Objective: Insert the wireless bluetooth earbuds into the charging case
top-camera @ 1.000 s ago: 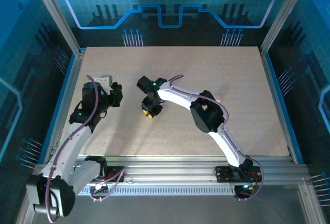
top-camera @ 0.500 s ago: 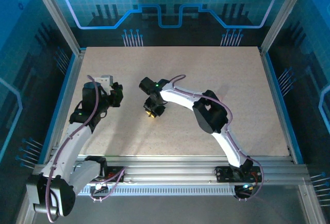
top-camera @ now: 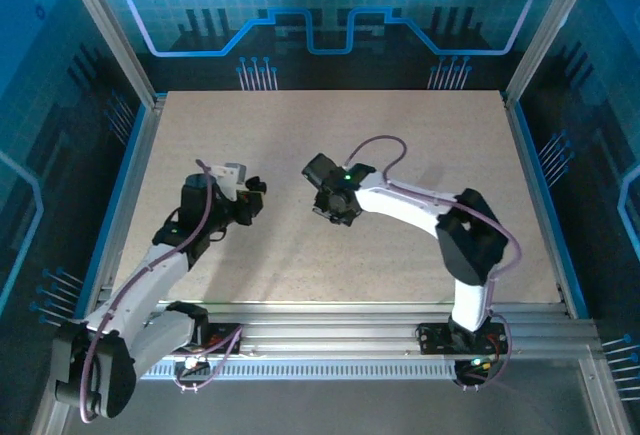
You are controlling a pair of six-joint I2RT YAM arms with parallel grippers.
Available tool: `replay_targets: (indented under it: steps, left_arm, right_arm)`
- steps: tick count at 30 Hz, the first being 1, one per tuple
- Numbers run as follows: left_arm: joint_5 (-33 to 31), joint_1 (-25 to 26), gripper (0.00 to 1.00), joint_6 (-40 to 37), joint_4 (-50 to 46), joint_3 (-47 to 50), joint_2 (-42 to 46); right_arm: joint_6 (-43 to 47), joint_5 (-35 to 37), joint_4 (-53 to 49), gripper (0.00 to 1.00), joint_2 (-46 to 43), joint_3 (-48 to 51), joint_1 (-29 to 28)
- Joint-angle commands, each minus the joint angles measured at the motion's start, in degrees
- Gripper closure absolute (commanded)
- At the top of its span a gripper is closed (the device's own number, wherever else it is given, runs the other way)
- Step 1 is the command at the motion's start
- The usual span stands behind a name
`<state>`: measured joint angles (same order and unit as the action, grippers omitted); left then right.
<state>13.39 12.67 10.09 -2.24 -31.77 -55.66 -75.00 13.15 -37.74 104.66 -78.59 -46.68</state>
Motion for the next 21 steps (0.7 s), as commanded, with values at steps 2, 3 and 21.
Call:
replay_targets:
  steps: [2,3,21]
  left_arm:
    - [3.0,5.4,0.85,-3.6,7.3,1.6,0.7]
    - [3.2,6.4,0.85,-3.8,8.3,2.1,0.7]
    - [5.9,21.1,0.86,-16.4,19.9,9.2,-0.9]
  right_arm:
    - [10.3,7.2,10.7,0.82,-8.0,8.6,1.7]
    - [12.1,7.6,12.7,0.83,-9.7,10.4,2.1]
    - [49.0,1.5,33.3,0.8,-31.0,26.3,3.6]
